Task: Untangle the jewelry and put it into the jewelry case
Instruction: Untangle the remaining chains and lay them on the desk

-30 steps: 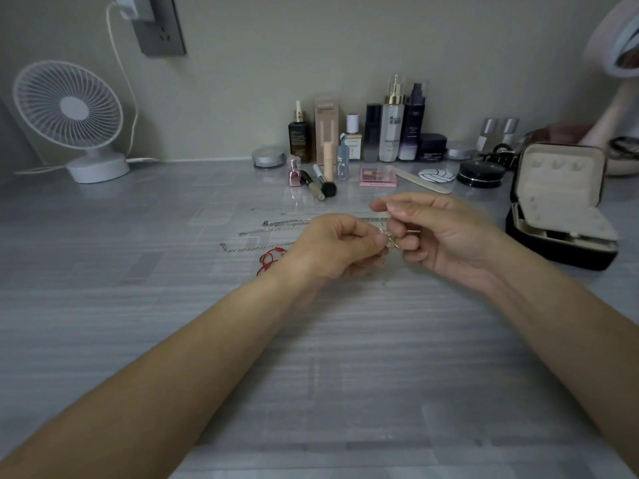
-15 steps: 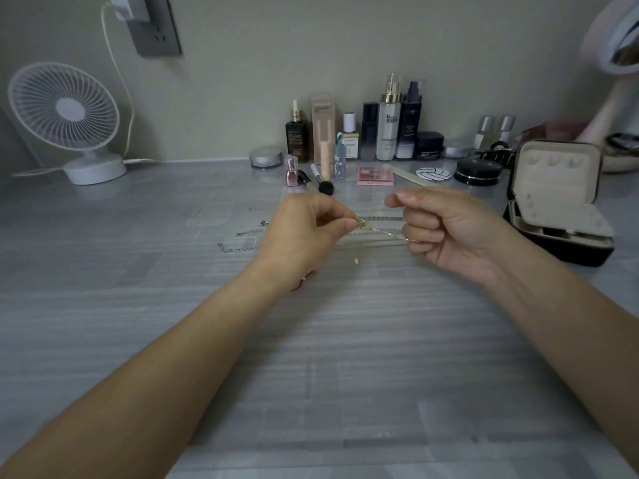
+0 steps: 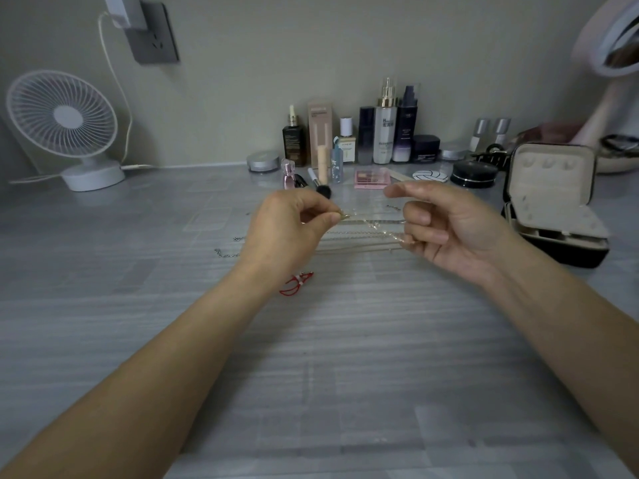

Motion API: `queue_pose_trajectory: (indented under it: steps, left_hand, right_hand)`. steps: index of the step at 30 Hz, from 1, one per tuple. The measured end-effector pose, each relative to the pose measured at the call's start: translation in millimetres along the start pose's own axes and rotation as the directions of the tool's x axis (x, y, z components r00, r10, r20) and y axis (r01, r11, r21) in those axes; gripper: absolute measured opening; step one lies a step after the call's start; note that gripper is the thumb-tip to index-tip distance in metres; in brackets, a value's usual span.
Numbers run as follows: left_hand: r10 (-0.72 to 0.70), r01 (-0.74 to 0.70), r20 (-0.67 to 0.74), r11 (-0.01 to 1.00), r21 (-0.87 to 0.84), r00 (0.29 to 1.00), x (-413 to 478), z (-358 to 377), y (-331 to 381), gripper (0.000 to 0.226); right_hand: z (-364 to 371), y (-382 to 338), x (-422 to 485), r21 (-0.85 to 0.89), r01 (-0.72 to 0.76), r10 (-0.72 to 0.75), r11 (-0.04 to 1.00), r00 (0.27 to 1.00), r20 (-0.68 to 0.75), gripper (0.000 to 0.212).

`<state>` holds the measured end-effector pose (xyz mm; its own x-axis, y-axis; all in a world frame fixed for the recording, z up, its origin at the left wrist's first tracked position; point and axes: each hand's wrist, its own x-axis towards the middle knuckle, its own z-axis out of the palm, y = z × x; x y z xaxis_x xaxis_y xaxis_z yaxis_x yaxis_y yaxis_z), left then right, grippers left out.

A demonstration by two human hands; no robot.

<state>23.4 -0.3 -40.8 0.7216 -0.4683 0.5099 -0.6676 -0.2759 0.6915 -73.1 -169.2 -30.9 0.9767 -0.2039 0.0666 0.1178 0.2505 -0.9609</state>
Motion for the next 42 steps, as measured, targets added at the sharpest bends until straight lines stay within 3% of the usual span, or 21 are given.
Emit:
queue_pose_trajectory:
  steps: [5,10,18,25,31,37,42]
  left_hand:
    - [0.014,-0.014,-0.011,0.999,0.047,1.000,1,-1,-3,0.007]
    - [0.006,-0.005,-0.013,0.998,0.066,1.000,2,-2,-6,0.010]
    - [0.081,-0.078,-0.004,0.974,0.211,0.997,-4,-2,1,0.009]
    - [0.169,-0.161,-0.081,0.983,0.092,0.982,-6,-2,2,0.006]
    - [0.139,-0.139,0.005,0.984,0.110,0.990,-7,1,4,0.006]
    - [0.007,0.003,0.068,0.989,-0.147,0.998,-6,2,9,0.016]
    - [-0.107,0.164,0.162,0.900,-0.405,0.981,-6,3,10,0.012]
  right_hand:
    - [1,-2,0,0.012,0.011,-0.011,1.000,0.999,-0.049,0.013]
    - [0,-1,1,0.101,0.029,-0.021,0.995,0.997,-0.077,0.013]
    - [1,1,4,0.066,0.084,-0.077,0.994,0.992,-0.102,0.008]
    - [4,7,2,-0.193,-0.048,0.034,0.980,0.996,-0.079,0.028]
    - [5,13,2,-0.422,-0.130,0.058,0.897,0.982,-0.179,0.017]
    - [6,16,2,-0.526,-0.110,0.021,0.843,0.985,-0.173,0.014]
    - [8,15,1,-0.545,-0.086,0.002,0.834,0.988,-0.153,0.011]
